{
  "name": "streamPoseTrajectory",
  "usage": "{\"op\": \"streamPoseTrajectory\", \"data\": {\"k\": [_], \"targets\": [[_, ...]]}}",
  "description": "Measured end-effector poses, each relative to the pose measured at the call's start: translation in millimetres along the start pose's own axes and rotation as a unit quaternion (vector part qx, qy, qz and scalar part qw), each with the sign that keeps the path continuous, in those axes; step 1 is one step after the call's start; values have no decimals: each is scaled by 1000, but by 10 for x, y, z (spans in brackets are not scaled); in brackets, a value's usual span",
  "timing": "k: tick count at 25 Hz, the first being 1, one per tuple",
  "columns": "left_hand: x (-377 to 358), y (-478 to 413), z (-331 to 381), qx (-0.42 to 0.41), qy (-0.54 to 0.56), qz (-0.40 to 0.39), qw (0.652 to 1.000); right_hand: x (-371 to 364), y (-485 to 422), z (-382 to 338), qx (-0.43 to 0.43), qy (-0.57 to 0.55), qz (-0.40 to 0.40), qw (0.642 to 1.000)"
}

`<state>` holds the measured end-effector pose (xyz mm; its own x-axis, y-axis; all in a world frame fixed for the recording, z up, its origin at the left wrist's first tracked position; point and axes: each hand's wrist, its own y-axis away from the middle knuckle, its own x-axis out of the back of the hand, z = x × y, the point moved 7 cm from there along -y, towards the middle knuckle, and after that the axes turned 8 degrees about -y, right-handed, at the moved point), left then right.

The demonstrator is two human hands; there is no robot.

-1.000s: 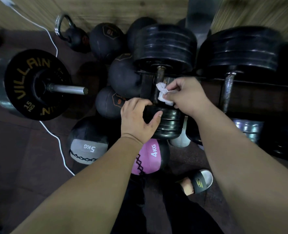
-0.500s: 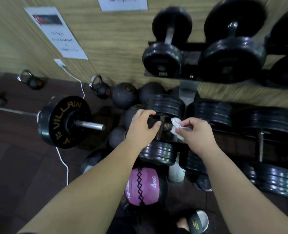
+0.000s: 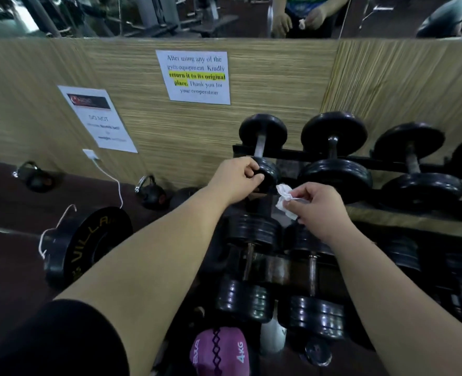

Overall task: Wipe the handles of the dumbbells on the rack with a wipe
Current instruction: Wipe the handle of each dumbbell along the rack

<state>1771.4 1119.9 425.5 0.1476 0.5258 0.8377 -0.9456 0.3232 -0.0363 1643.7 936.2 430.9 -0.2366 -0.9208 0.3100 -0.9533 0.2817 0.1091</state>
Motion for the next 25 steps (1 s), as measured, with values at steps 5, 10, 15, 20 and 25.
{"op": "streamPoseTrajectory", "data": {"k": [5,10,15,20,25], "targets": [[17,-597,-349,-51,-28,28,998,-264,-654,-223,-11,29,26,999],[-392,-1083,-674,-58,101,-107,987,-467,-1450,-305,-30,38,107,993],[-546,-1054,-745,-134,162,19,978,-458,-1953,-52,-60,16,173,983],[-590,-1124,-767,-159,163,56,972,-522,-2289,170,-76,21,160,984],[-586,-1110,-772,-122,178,70,974,-585,-2551,223,-62,5,127,990]]}}
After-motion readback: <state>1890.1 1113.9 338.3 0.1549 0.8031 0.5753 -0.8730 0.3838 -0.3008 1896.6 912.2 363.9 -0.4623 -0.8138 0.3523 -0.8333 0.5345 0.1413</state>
